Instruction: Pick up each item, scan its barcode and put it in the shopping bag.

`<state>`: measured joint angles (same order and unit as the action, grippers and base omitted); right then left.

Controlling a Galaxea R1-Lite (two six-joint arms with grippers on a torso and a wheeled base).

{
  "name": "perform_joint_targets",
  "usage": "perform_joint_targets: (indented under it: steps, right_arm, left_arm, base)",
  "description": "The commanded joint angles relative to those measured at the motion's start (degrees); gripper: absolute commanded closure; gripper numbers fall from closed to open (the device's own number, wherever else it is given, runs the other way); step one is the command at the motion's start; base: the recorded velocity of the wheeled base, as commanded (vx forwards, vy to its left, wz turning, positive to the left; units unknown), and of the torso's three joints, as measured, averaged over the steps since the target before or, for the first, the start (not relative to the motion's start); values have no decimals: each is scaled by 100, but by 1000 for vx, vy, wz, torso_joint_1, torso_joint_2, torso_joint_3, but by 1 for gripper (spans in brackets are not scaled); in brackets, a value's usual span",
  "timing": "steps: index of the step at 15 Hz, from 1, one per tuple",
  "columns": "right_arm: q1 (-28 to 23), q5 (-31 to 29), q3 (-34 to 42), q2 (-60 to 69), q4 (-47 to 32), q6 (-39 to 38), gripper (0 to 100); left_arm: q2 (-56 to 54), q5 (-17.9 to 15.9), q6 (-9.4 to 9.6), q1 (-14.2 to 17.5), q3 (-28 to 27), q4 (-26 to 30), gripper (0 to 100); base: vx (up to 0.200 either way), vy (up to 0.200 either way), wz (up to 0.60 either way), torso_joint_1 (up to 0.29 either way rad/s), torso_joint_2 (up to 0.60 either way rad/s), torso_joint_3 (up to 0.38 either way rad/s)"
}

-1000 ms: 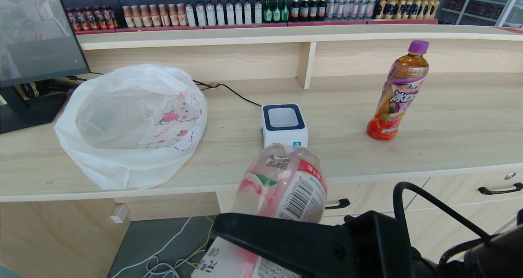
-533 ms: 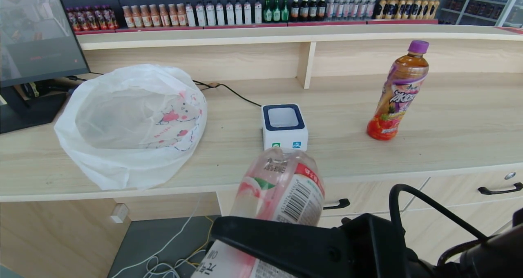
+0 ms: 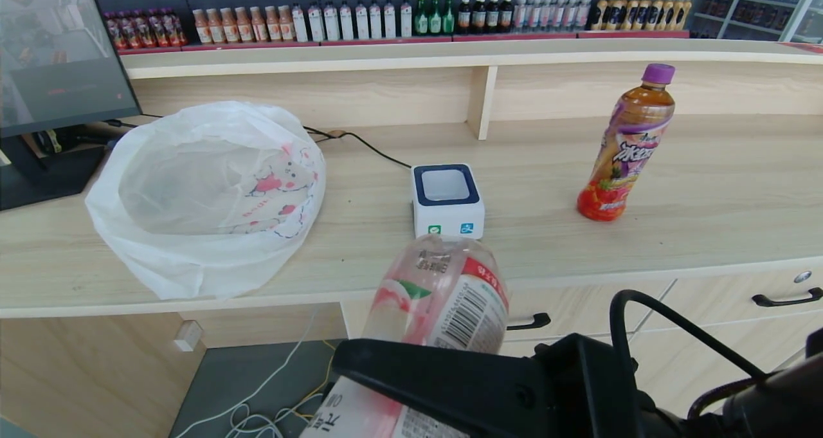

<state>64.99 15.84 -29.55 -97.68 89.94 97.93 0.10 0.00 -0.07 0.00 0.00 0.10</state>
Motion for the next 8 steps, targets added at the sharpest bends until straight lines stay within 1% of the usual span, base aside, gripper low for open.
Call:
perform_joint_targets:
  steps: [1,2,4,8]
  right_arm:
    - [-21,7,-51,-207,6,-731,100]
    - [-30,-2,-104,-348,6,-1056,100]
    - [-56,-2,-183,-445,6,-1364,100]
    - [-320,-19,-262,-418,6,-2260,100]
  left_arm:
    - [-1,0,-1,0,0,-1,0]
    - [-1,0,-1,9,0,-1,0]
    - [-1,0,-1,0,0,-1,0]
    - [-1,0,-1,0,0,-1,0]
  base:
    - [0,0,0,0,0,0]
    - [0,0,0,0,0,0]
    - [0,0,0,0,0,0]
    - [0,0,0,0,0,0]
